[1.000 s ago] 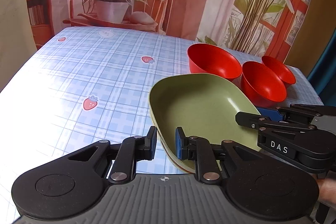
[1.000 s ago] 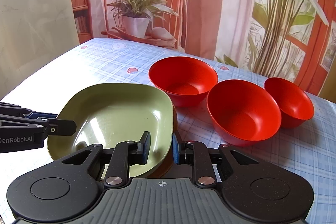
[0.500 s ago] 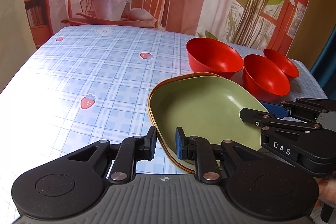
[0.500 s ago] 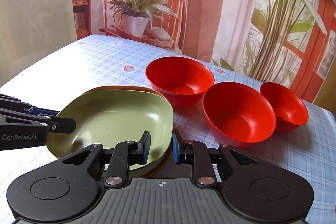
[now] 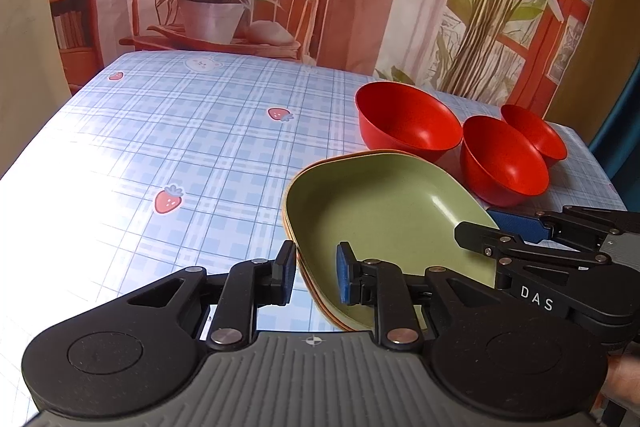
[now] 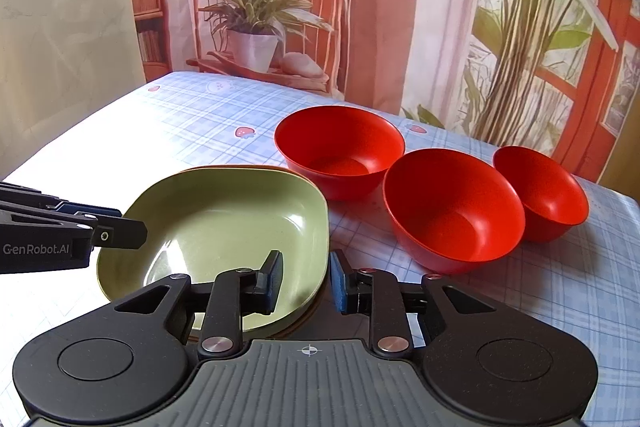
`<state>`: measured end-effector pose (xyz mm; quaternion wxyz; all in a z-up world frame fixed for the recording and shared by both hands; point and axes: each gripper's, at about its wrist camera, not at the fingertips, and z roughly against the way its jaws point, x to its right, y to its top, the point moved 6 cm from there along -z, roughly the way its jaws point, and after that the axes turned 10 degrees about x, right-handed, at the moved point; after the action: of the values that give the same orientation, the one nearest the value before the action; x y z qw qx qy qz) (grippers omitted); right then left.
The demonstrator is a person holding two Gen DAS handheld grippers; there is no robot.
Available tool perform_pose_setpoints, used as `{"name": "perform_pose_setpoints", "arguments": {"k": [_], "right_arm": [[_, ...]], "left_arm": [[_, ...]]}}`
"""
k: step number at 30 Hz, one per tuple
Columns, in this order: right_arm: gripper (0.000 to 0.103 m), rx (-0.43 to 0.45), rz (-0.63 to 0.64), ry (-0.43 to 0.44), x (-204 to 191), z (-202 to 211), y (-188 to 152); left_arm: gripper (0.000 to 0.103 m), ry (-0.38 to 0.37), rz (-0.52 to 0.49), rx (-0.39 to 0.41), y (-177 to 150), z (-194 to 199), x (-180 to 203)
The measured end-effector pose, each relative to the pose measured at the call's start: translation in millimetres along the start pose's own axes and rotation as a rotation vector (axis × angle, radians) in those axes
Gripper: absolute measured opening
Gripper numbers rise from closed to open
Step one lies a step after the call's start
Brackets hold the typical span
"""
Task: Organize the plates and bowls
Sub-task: 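Open the right gripper to release the large green plate on the stack, then move both grippers toward the red bowls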
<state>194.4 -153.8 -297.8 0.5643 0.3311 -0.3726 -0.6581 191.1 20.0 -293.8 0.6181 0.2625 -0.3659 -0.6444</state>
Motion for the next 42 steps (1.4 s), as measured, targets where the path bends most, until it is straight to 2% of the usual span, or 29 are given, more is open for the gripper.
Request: {"name": "perform_pose_setpoints", "arguments": {"k": [3,12,18,31,36,42], "right_arm": [[0.025,0.01,-0.009,0.004,1.3,4.1,1.2],[0.025,0.066,-0.041,0.007,11.0,23.3,12.5],[0.025,0.106,-0.071,-0.013,33.2,37.7,18.6],[0.025,0.135,-0.119,-0.11,111.0,49.4,18.9],[0.025,0.131,-0.131,-0.155,146.7,45.8,19.7],[0.025,0.121,-0.155,-0.206,187.7,31.1,19.1]], "left_arm": [[0.034,0.003,0.001,0.017,5.0,4.0,0.4],[0.034,-0.019,-0.02,0.044,19.3,13.7,17.3],[0.034,-0.056,-0.041,0.058,27.5,17.0,37.2],[0.034,-0.123,-0.084,0.056,46.2,-2.4,86.1],[0.034,-0.156,-0.113,0.061,66.3,-16.4,111.3],[0.034,-0.206,-0.142,0.067,99.2,-52.6,149.1]]}}
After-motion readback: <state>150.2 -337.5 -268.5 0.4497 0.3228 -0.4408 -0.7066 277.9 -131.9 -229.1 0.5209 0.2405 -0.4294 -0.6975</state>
